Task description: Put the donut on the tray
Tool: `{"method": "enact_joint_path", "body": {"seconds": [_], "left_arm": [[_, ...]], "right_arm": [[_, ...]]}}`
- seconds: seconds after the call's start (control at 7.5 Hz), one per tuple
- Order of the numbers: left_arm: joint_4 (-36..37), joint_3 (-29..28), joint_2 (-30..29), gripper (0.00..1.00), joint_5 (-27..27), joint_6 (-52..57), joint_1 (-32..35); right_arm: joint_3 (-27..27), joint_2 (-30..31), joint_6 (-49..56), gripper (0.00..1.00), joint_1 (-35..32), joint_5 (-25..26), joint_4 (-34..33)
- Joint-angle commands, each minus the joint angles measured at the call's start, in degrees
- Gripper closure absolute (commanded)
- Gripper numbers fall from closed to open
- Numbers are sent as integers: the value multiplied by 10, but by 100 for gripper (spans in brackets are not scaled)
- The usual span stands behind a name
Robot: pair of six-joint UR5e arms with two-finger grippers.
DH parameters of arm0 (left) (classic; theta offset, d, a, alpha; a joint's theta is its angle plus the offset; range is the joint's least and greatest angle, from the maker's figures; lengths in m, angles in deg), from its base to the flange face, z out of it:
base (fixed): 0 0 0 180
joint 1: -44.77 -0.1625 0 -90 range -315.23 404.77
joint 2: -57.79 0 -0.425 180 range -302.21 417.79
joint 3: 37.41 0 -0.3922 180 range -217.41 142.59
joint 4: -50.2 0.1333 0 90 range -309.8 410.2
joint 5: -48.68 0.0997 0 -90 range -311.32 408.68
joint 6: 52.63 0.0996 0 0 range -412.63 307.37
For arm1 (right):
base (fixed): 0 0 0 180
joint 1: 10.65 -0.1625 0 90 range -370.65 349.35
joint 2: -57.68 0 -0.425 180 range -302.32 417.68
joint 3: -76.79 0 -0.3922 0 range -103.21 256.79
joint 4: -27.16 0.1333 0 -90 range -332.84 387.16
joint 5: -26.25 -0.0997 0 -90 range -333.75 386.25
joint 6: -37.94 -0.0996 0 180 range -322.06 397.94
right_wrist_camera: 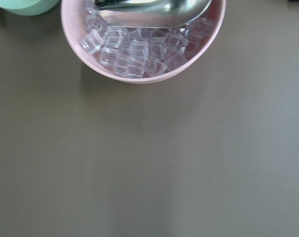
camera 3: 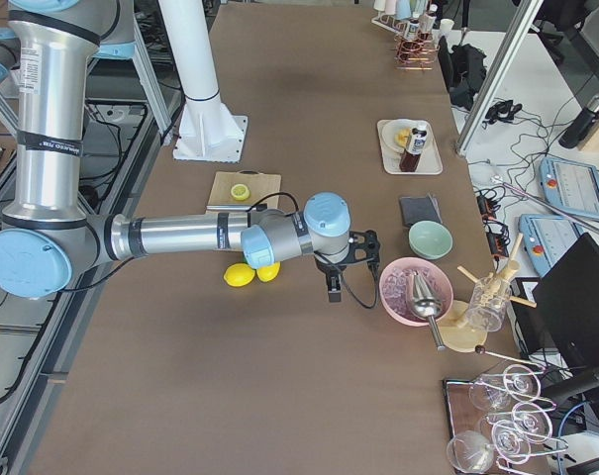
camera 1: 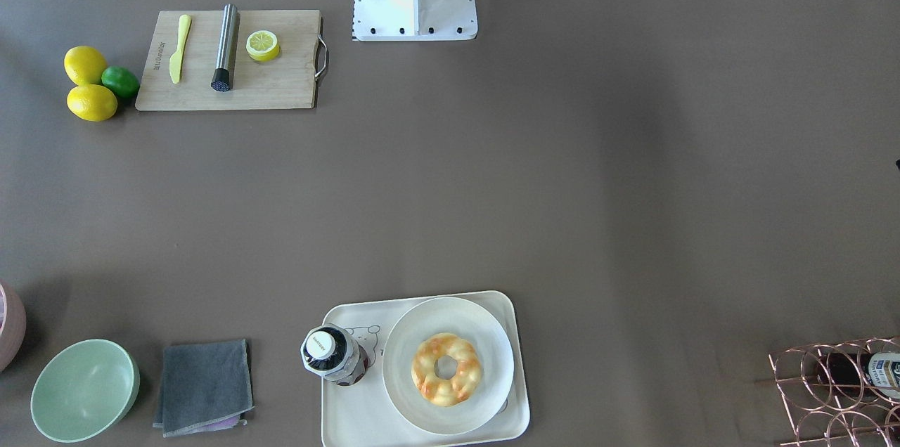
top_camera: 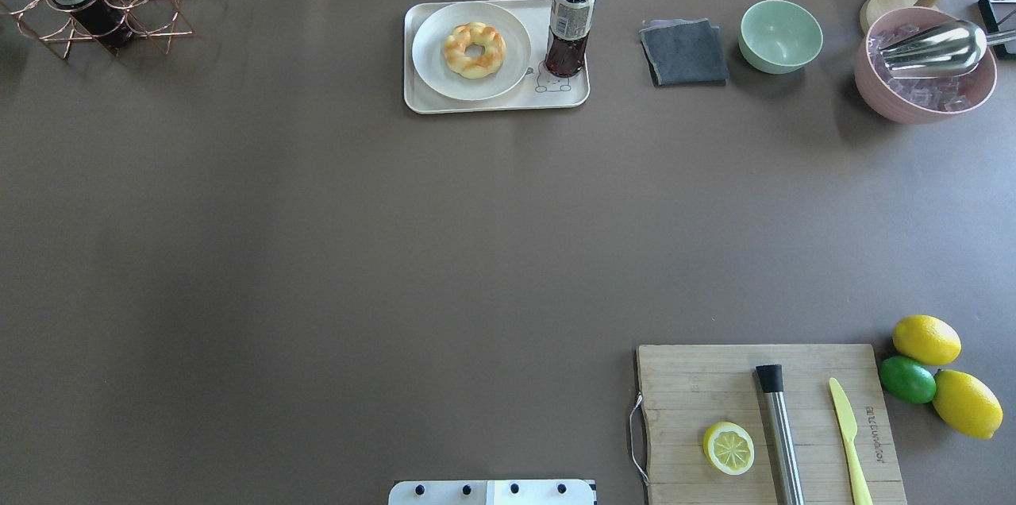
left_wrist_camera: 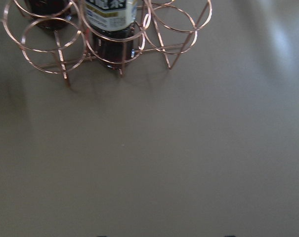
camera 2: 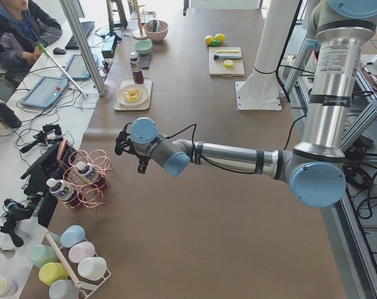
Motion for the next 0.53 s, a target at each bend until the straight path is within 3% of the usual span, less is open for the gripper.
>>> {"method": "enact_joint_path", "body": {"seconds": [0.0, 0.13, 0.4], "left_arm": [[216, 45, 0, 13, 45, 198, 26], [263, 57, 2, 8, 57, 244, 36], [266, 72, 41, 4, 68, 249, 59]], "right_arm": [[-68, 3, 118, 0, -50, 6, -1], [-68, 5, 118, 0, -54, 6, -1], [-66, -9, 117, 0, -53, 10, -28]]}}
